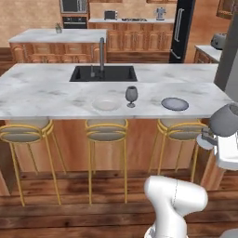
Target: Retrieve the wine glasses from the counter and place one next to each plate.
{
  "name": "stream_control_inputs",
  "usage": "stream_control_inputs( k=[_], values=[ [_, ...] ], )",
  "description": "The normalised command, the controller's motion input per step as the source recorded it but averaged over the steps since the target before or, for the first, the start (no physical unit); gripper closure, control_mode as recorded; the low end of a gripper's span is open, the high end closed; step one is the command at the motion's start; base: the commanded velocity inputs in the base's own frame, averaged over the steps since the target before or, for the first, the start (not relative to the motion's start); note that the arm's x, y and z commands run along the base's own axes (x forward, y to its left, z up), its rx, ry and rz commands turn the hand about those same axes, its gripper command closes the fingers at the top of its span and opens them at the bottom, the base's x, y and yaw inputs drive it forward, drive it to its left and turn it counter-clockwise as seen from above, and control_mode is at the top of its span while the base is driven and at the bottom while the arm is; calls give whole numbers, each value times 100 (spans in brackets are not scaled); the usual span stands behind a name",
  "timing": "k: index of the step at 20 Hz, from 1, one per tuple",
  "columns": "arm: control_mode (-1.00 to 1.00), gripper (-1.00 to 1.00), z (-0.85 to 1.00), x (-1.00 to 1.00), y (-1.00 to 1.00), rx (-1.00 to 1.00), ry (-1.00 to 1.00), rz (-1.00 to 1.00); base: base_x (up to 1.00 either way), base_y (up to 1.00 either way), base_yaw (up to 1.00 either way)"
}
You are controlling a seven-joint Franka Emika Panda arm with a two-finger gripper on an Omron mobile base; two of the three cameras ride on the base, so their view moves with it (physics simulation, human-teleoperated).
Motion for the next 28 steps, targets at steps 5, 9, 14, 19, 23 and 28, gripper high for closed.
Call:
stream_control_inputs(
  k=[5, 9, 14, 19, 23, 28],
  values=[
    [100, 100, 0, 0, 0, 0, 0, 0, 16, -100, 5],
    [100, 100, 0, 0, 0, 0, 0, 0, 56, -100, 6],
    [100, 100, 0, 0, 0, 0, 0, 0, 92, -47, -2],
    [100, 100, 0, 0, 0, 0, 0, 0, 63, -5, -5],
    [100, 100, 0, 0, 0, 0, 0, 0, 48, -5, -17],
    [100, 100, 0, 0, 0, 0, 0, 0, 21, -9, -44]
  ],
)
